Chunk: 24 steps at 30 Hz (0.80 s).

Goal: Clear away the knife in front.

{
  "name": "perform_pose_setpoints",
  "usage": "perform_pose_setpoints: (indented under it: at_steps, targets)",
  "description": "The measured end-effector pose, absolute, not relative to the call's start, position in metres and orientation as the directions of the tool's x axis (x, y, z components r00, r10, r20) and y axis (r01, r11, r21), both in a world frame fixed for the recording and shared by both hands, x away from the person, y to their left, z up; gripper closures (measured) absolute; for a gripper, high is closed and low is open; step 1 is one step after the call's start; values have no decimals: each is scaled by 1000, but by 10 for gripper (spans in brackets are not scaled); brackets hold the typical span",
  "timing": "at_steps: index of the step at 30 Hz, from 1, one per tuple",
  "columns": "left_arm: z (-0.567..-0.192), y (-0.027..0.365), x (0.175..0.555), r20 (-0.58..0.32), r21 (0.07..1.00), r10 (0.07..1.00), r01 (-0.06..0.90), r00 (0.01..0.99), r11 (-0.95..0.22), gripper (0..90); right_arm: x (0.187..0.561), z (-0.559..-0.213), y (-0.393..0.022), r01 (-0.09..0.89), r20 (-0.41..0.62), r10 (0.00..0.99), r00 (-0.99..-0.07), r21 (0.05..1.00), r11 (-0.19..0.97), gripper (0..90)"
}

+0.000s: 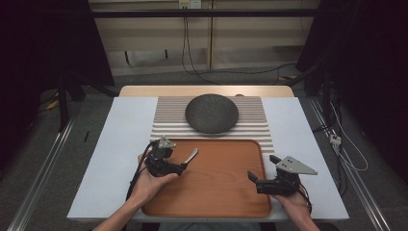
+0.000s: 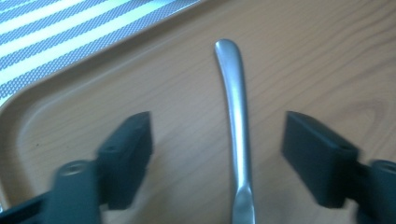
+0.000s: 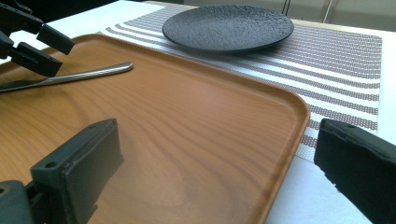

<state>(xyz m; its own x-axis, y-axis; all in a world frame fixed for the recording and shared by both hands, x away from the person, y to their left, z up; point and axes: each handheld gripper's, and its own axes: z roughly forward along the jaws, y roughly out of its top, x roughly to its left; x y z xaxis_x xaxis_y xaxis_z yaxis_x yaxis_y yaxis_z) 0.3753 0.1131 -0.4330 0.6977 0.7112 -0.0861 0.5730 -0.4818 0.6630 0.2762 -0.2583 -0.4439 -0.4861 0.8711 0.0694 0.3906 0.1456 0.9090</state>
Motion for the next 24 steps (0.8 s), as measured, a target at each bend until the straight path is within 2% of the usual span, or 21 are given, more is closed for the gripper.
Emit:
perform_pose_setpoints:
  at_steps: [4,11,14,19,21,24]
  targets:
    - [-430,113,375,-112,677,696,567,709,-469,96,276,-444,-257,395,73,872,-485,907,144,4]
    - [-425,101,368,-74,705,623,483,778,-519,98,278,-446,-256,400,71,871,-485,905,149,4]
    - [-426,94,369,-77,697,622,488,779,-525,106,278,-445,-256,400,73,873,-482,905,145,4]
    - [-426,82,367,-64,707,584,450,809,-546,179,278,-446,-256,400,73,870,-487,905,148,5]
    - [-430,78,366,-65,715,574,439,817,-544,282,278,-446,-256,399,70,866,-494,904,154,4]
    - [-434,73,364,-60,714,559,427,827,-555,369,278,-446,-255,402,72,868,-491,903,152,0]
